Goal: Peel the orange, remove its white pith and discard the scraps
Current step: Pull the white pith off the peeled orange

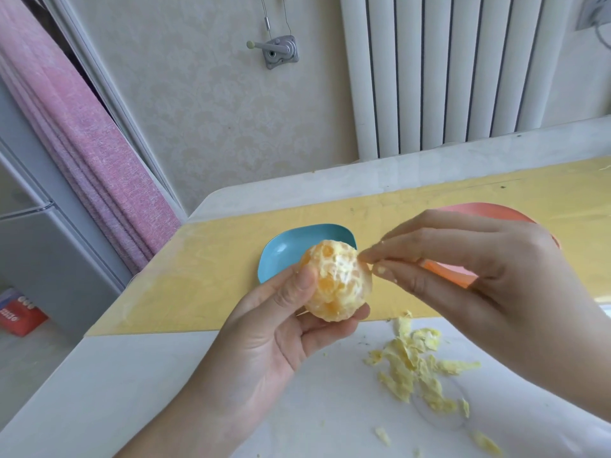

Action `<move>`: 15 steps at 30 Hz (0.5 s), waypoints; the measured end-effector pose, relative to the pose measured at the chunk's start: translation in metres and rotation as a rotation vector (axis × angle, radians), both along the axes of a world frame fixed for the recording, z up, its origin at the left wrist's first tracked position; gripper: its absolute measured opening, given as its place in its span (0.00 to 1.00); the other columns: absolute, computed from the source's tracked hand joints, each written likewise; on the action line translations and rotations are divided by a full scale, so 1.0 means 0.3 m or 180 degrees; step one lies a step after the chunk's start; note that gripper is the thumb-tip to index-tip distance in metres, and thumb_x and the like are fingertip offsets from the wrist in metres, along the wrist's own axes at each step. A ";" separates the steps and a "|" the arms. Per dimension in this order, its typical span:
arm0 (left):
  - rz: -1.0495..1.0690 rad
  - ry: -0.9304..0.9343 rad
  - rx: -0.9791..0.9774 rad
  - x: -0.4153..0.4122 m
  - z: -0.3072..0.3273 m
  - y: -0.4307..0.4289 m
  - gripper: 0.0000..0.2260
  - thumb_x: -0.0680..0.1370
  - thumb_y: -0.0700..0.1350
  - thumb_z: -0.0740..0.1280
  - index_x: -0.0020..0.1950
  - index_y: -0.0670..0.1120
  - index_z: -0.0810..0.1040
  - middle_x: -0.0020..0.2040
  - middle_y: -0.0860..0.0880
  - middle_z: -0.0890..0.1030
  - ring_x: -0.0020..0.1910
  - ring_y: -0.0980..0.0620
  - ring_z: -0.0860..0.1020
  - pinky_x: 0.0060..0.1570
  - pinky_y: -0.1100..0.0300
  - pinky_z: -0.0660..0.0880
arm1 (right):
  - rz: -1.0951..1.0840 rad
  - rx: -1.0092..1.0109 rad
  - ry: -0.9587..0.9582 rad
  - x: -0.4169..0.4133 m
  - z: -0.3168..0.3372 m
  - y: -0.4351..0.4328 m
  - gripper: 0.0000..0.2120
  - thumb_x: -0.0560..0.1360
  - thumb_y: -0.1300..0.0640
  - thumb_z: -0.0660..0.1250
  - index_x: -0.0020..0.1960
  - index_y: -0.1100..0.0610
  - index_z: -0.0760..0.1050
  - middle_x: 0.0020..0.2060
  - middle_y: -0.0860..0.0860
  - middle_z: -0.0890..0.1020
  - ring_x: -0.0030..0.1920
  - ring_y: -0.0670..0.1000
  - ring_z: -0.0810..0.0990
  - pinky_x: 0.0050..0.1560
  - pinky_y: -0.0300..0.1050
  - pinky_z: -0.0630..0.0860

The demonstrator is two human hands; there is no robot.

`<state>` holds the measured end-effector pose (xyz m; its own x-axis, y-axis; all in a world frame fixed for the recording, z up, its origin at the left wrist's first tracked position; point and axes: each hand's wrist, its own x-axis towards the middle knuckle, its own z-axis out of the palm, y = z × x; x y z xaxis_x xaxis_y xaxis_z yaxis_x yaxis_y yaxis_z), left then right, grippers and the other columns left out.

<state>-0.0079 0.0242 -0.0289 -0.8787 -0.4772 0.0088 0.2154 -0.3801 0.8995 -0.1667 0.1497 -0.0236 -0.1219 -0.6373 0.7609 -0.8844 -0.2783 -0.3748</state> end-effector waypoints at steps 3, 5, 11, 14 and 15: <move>-0.0018 -0.0052 -0.0167 0.001 -0.002 0.003 0.24 0.61 0.54 0.80 0.52 0.44 0.84 0.50 0.41 0.84 0.46 0.44 0.83 0.42 0.60 0.80 | -0.0034 -0.0055 0.0065 0.003 0.000 0.001 0.07 0.74 0.53 0.69 0.50 0.52 0.83 0.44 0.43 0.82 0.42 0.34 0.76 0.45 0.24 0.69; -0.0008 -0.0109 -0.0266 0.003 -0.003 0.004 0.24 0.61 0.55 0.79 0.52 0.44 0.84 0.49 0.42 0.84 0.47 0.44 0.83 0.42 0.60 0.80 | -0.0014 -0.0071 0.0098 0.008 -0.002 0.003 0.09 0.74 0.52 0.68 0.50 0.53 0.83 0.44 0.43 0.82 0.42 0.35 0.77 0.45 0.24 0.70; 0.0013 -0.0390 -0.0661 0.009 -0.002 0.005 0.25 0.61 0.59 0.78 0.51 0.45 0.84 0.44 0.44 0.84 0.43 0.47 0.83 0.41 0.60 0.79 | -0.0054 -0.0215 0.0812 0.013 -0.007 0.008 0.08 0.75 0.57 0.69 0.52 0.56 0.83 0.43 0.49 0.83 0.37 0.46 0.79 0.38 0.32 0.72; -0.0014 -0.0540 -0.0835 0.011 0.004 0.003 0.25 0.61 0.61 0.77 0.49 0.45 0.85 0.42 0.45 0.84 0.40 0.49 0.82 0.39 0.60 0.79 | -0.0029 -0.0181 0.1189 0.003 -0.013 0.012 0.09 0.76 0.58 0.66 0.54 0.57 0.82 0.43 0.51 0.83 0.32 0.51 0.78 0.31 0.39 0.71; -0.0023 -0.0579 -0.0867 0.011 0.004 0.002 0.25 0.61 0.61 0.77 0.49 0.45 0.85 0.41 0.45 0.84 0.39 0.49 0.82 0.38 0.60 0.79 | -0.0044 -0.0195 0.1297 0.001 -0.013 0.013 0.09 0.76 0.59 0.66 0.53 0.57 0.82 0.42 0.51 0.82 0.31 0.51 0.77 0.30 0.40 0.70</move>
<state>-0.0046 0.0249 -0.0276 -0.8811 -0.4725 -0.0221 0.0400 -0.1210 0.9918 -0.1665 0.1536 -0.0275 0.1891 -0.5897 0.7851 -0.9608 -0.2762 0.0239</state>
